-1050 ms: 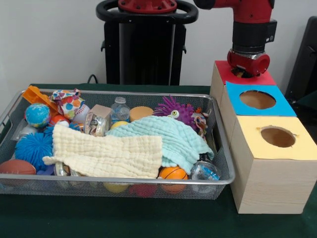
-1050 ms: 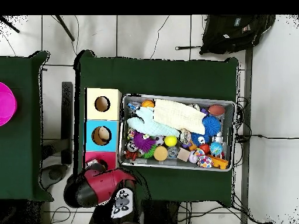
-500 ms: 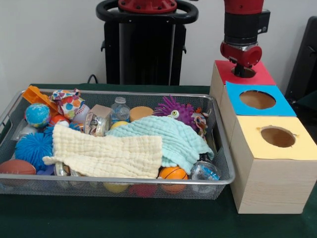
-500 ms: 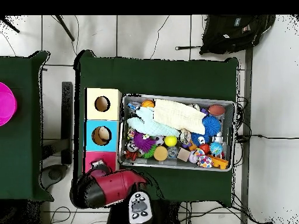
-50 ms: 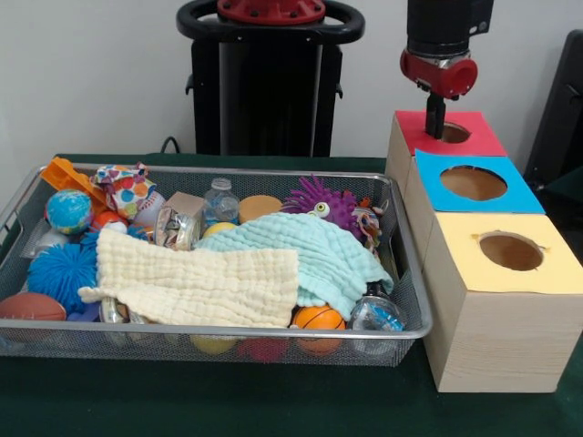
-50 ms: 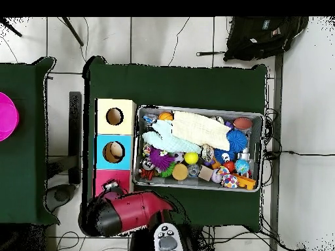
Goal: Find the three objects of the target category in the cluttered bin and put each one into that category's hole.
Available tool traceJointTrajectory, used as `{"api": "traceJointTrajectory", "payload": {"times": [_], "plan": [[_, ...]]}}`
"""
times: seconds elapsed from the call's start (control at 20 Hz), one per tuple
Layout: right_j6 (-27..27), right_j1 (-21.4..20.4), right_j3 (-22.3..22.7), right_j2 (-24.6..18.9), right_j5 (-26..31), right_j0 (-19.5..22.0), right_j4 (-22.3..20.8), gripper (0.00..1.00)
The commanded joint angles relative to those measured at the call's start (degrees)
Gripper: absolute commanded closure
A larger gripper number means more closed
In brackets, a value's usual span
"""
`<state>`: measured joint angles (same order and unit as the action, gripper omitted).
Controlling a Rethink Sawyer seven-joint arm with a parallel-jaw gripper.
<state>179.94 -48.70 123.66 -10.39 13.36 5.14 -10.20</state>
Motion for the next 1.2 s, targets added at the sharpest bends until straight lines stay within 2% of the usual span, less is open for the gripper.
{"api": "traceJointTrajectory", "payload": {"times": [0.05, 0.2, 0.5, 0.6, 0.85, 1.2], "plan": [[-3.81, -2.63, 1.37, -5.79, 6.21, 1.38, 1.46, 1.0], [-3.26, -2.12, 0.26, -4.63, 6.24, 0.18, 0.75, 1.0], [-4.27, -3.88, -0.04, -5.06, 8.26, 0.82, 0.89, 1.0], [-5.23, -3.9, -1.55, -4.04, 8.75, 0.68, -0.35, 1.0], [-7.91, -5.59, -3.16, -4.53, 11.23, 2.62, -1.03, 1.0], [-11.09, -3.28, -7.96, -5.47, 12.19, 5.77, -3.49, 1.0]]}}
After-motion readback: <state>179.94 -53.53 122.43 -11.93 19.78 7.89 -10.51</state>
